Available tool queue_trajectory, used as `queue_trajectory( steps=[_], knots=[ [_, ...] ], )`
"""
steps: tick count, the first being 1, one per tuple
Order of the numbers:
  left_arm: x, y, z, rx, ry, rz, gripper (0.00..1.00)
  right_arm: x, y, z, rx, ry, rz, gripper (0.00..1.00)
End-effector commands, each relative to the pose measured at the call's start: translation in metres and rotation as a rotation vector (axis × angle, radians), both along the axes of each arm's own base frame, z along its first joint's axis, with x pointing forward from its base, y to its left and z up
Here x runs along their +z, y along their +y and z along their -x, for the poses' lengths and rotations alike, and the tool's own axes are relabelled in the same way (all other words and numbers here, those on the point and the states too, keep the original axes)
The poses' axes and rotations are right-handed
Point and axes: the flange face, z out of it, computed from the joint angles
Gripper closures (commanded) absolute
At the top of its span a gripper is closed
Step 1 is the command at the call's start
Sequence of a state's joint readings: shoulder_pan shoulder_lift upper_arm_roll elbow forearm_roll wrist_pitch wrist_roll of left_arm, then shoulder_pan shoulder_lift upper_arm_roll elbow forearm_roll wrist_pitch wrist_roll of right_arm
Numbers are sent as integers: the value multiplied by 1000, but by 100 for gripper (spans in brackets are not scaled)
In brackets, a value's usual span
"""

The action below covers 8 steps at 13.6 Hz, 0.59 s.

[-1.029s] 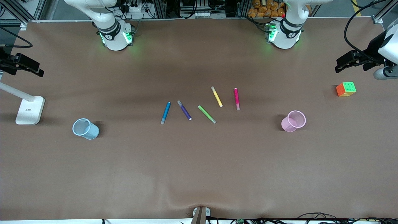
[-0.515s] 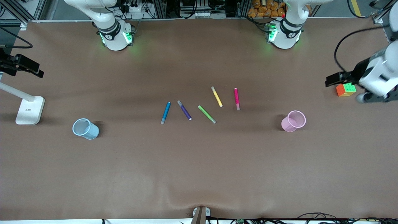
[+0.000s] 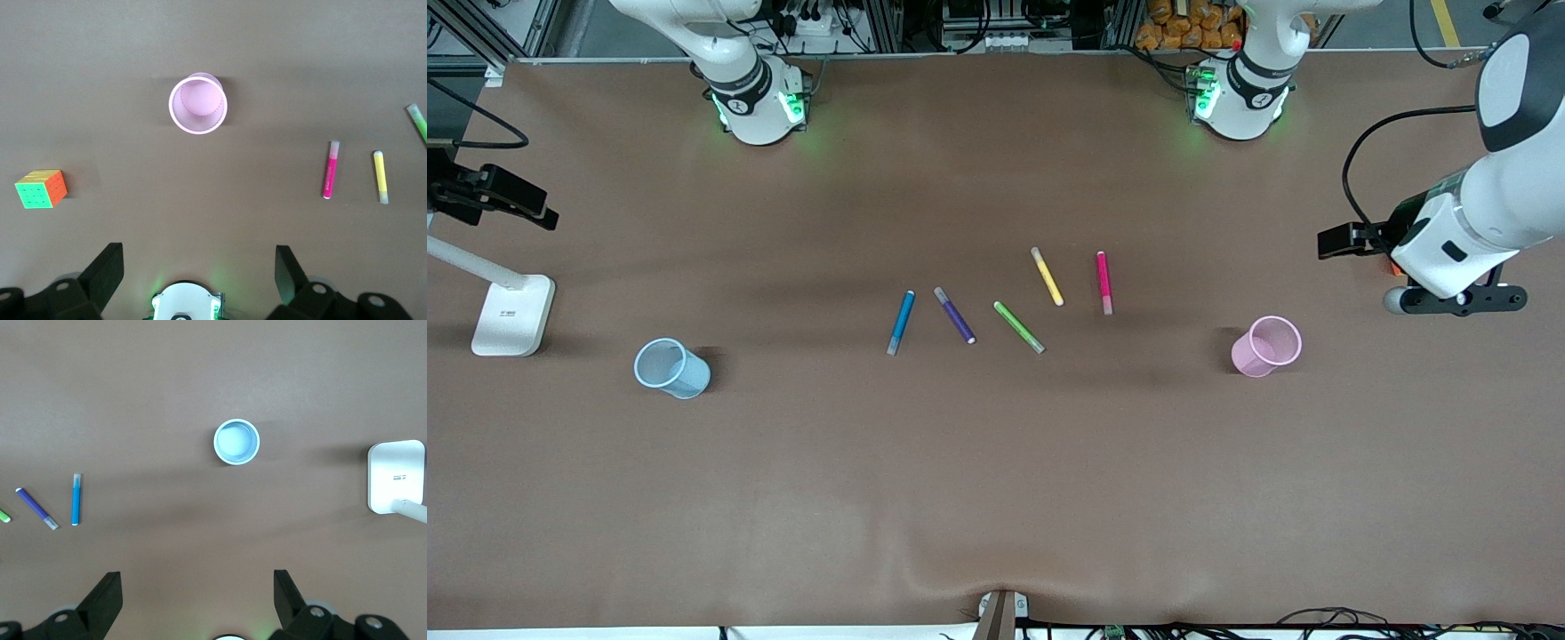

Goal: Place pink and blue markers in matching cups
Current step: 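Move the left gripper toward the pink marker while the right gripper reaches out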

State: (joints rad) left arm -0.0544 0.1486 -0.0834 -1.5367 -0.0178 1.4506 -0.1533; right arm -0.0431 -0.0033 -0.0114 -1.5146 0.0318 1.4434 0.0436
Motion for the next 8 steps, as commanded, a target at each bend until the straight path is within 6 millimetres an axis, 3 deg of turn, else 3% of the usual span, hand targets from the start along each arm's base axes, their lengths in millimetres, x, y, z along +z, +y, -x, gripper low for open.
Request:
queue_trajectory(
  steps=[1, 5, 8],
  knots=[
    [-15, -12, -13, 20, 23, 59, 0, 1, -11, 5, -19, -14, 7, 0],
    [-49, -22, -35, 20, 1, 78, 0, 1, -13, 2, -32, -34, 8, 0],
    [-78, -29, -48, 54, 13, 70, 0, -9, -17, -12, -47, -36, 7, 0]
  ],
)
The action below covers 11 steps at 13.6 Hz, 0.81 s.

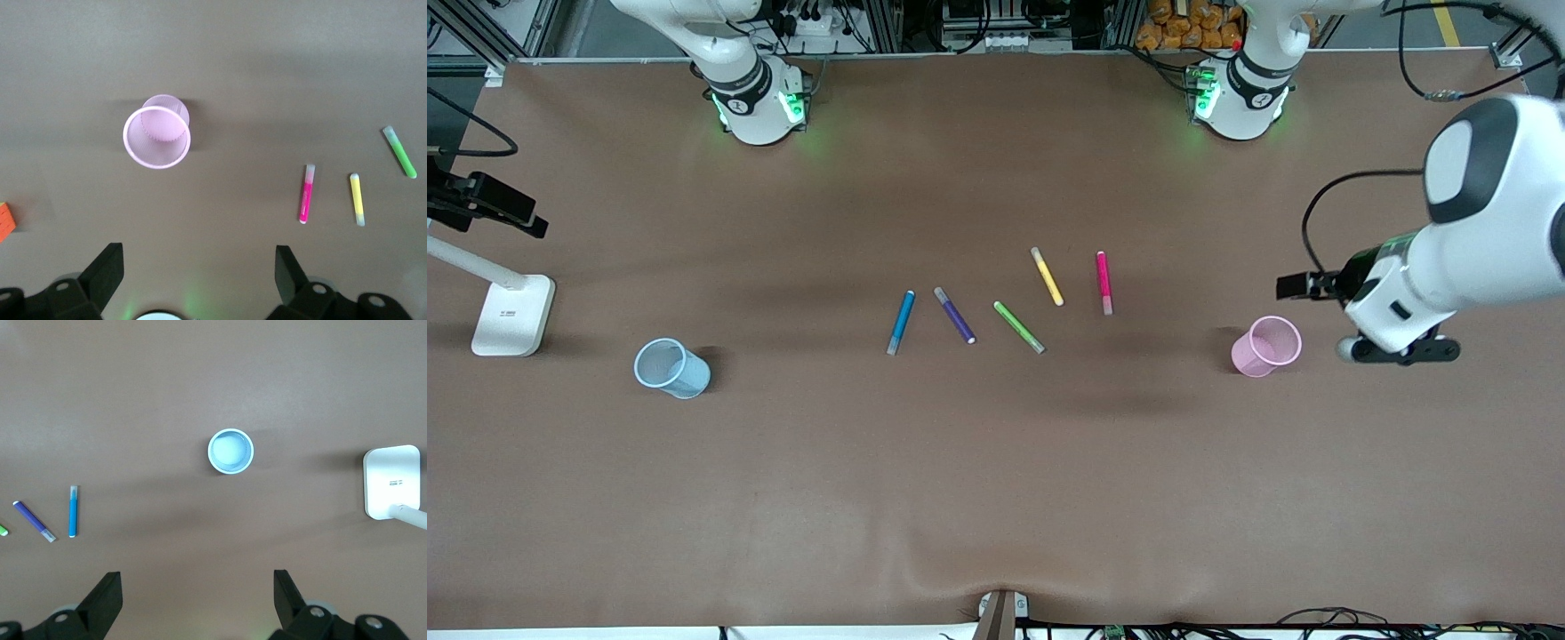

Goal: Place pink and blue markers in matching cups
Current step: 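Move the left gripper toward the pink marker while the right gripper reaches out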

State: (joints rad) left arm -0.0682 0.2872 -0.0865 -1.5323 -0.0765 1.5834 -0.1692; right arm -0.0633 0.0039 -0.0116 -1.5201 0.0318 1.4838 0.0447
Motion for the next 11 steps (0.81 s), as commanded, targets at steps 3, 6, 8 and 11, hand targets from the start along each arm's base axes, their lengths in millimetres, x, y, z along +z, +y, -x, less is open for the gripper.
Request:
queue_trajectory(
  steps=[3, 6, 8, 11],
  knots=[
    [-34, -41, -10, 51, 34, -10, 0, -13, -7, -23, -16, -11, 2, 0],
    [-72, -73, -10, 96, 74, -22, 0, -23, 15, -23, 23, 25, -16, 0],
    [-102, -97, -5, 94, 90, -35, 0, -33, 54, -27, 73, 48, -15, 0],
    [-140, -128, 9, 122, 107, -68, 0, -47, 91, -33, 91, 62, -17, 0]
  ],
)
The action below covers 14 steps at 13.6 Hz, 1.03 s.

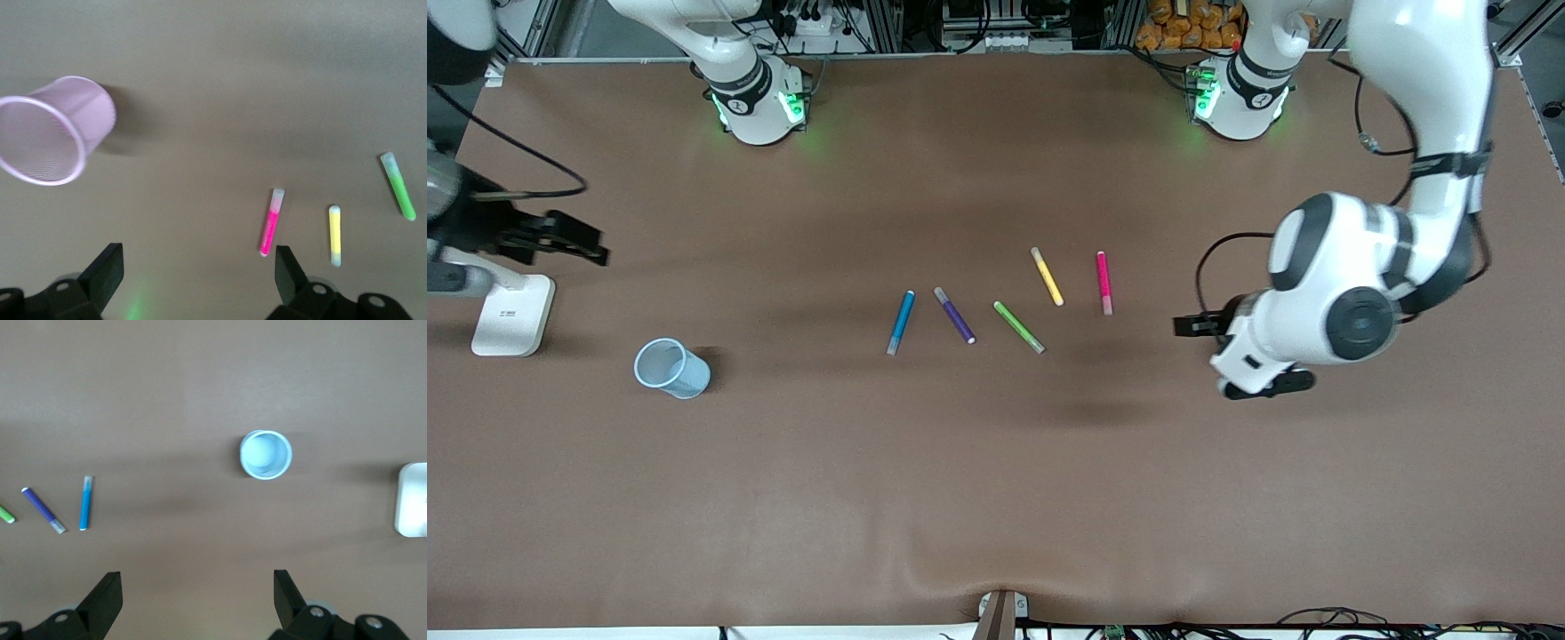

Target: Place pink and blue markers in matching cups

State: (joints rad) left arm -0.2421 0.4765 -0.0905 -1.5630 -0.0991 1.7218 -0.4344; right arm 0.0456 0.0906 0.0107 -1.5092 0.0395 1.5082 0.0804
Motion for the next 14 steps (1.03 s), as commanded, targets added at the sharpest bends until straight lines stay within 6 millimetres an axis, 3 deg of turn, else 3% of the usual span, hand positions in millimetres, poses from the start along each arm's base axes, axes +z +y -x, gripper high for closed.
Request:
queue_trajectory(
  steps=[1, 5, 8, 11, 14],
  knots=[
    [-26, -23, 14, 10, 26, -14, 0, -13, 30, -8, 14, 21, -22, 0],
    [-62, -53, 47, 26, 22, -44, 0, -51, 55, -31, 7, 52, -150, 0],
    [-90, -88, 75, 61, -21, -61, 0, -67, 125, -27, -14, 62, -126, 0],
    [-115, -106, 94, 49, -53, -55, 0, -89, 182, -19, -33, 84, -105, 0],
    [-138, -103, 104, 52, -65, -53, 7, -116, 215, -9, -58, 84, -63, 0]
  ],
)
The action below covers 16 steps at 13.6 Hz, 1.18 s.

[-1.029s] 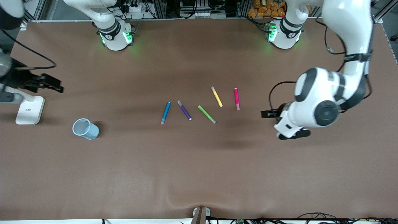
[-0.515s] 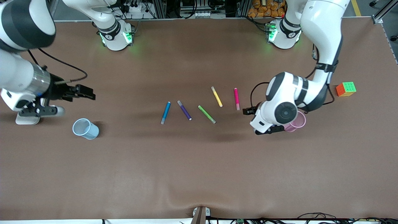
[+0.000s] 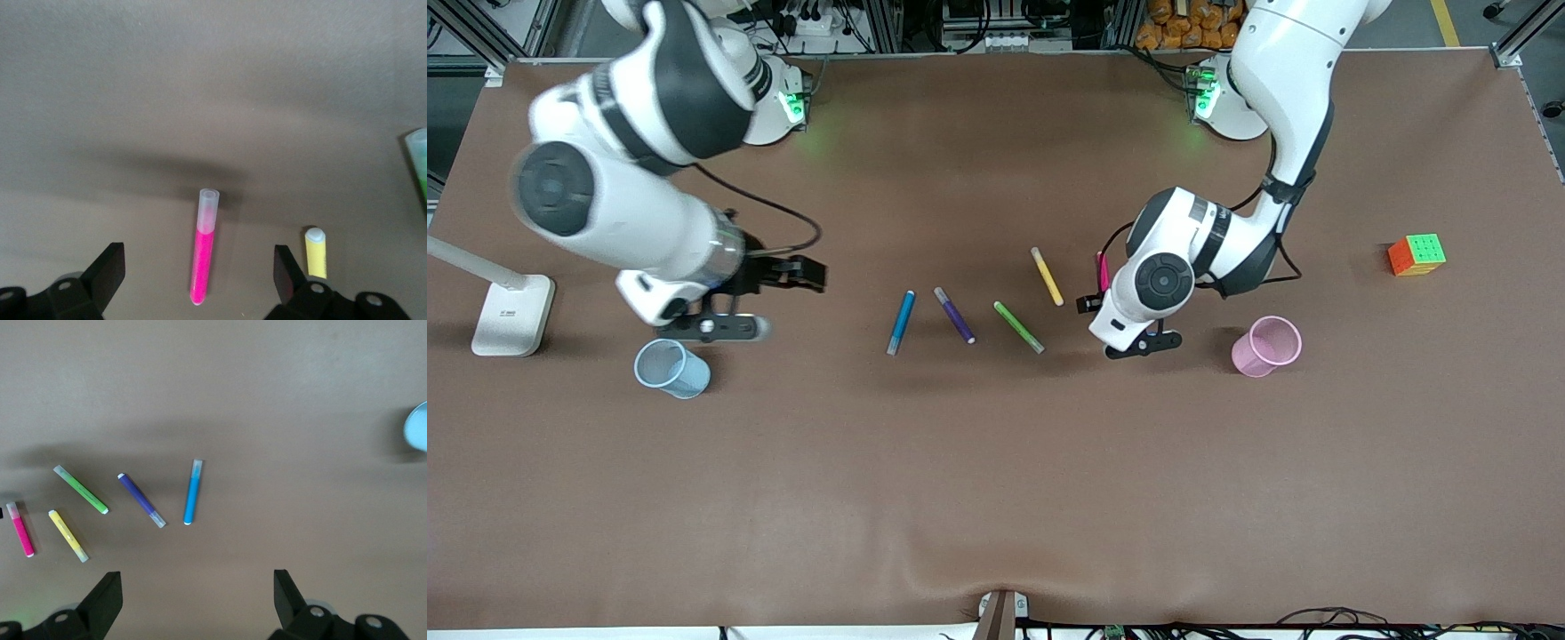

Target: Place pink and blue markers in matching cups

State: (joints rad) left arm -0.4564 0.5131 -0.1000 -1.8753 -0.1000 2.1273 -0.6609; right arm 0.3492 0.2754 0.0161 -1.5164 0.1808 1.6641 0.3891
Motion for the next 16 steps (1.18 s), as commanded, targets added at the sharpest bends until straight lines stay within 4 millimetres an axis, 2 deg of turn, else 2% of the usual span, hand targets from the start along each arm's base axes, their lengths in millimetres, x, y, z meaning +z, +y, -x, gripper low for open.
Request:
queue_trajectory(
  steps=[1, 5, 7, 9, 12, 14, 16],
  knots=[
    [-15, 5, 9, 22, -13, 9, 11, -25, 21, 7, -23, -9, 39, 0],
    [-39, 0, 13, 50, -22, 4, 18, -74, 56, 30, -52, -33, 81, 0],
    [-43, -1, 15, 55, -18, 0, 23, -101, 73, 42, -77, -83, 103, 0],
    [-48, -2, 16, 51, -11, -4, 33, -125, 75, 47, -78, -107, 114, 0],
    [-52, -6, 20, 42, -5, -5, 46, -160, 77, 44, -77, -88, 131, 0],
    [-53, -6, 20, 42, -5, -5, 63, -182, 78, 43, -74, -75, 141, 0],
    [-59, -6, 21, 40, 2, -11, 92, -196, 84, 45, -65, -70, 145, 0]
  ],
)
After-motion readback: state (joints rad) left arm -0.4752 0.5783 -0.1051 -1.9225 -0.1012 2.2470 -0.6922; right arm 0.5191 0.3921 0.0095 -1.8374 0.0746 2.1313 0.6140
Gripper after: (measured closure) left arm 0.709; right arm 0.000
